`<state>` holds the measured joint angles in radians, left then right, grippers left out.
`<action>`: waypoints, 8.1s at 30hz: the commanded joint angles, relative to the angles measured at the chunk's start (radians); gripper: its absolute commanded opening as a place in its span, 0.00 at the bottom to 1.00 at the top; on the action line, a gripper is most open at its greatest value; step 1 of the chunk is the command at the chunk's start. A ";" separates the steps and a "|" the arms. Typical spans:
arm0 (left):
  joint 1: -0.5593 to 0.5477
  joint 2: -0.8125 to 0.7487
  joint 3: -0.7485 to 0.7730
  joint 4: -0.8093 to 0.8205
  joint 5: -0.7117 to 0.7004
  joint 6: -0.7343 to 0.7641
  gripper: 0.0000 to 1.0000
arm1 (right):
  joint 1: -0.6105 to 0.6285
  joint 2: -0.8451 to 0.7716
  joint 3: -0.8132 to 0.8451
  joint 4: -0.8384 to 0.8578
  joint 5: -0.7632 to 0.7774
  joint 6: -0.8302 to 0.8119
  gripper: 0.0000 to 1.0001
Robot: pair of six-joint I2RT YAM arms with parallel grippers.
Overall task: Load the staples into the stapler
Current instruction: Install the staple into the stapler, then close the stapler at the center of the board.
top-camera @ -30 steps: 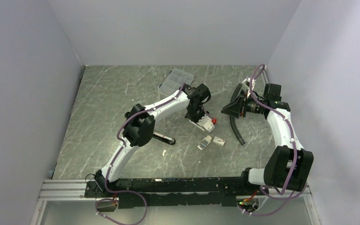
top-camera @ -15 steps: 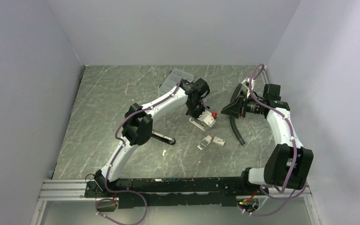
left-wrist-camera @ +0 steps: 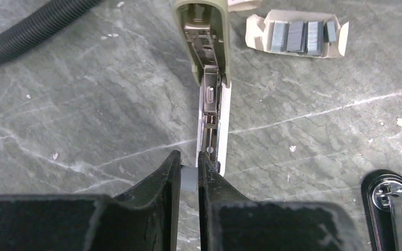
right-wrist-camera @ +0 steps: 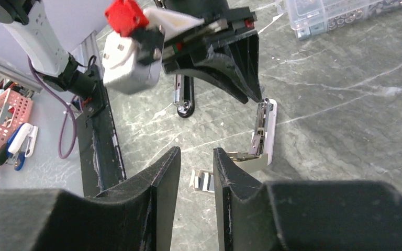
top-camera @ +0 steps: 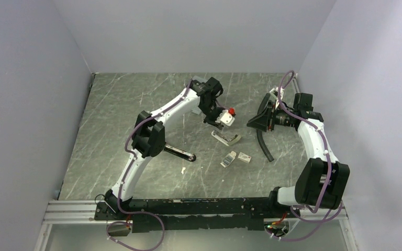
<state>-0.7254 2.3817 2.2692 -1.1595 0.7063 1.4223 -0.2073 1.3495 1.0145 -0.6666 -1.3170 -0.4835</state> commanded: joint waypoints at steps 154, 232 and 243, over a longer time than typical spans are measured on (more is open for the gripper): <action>0.077 0.070 -0.126 0.053 0.253 0.198 0.10 | -0.005 0.027 0.044 -0.036 -0.015 -0.084 0.32; 0.100 -0.028 -0.273 0.318 0.137 -0.066 0.42 | 0.130 0.047 -0.049 -0.211 0.246 -0.327 0.38; 0.084 -0.032 -0.312 0.333 0.154 -0.101 0.41 | 0.237 0.082 -0.068 -0.114 0.308 -0.257 0.35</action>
<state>-0.6315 2.3775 1.9652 -0.8444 0.8223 1.3563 -0.0032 1.4204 0.9447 -0.8501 -1.0233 -0.7506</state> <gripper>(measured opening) 0.419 0.363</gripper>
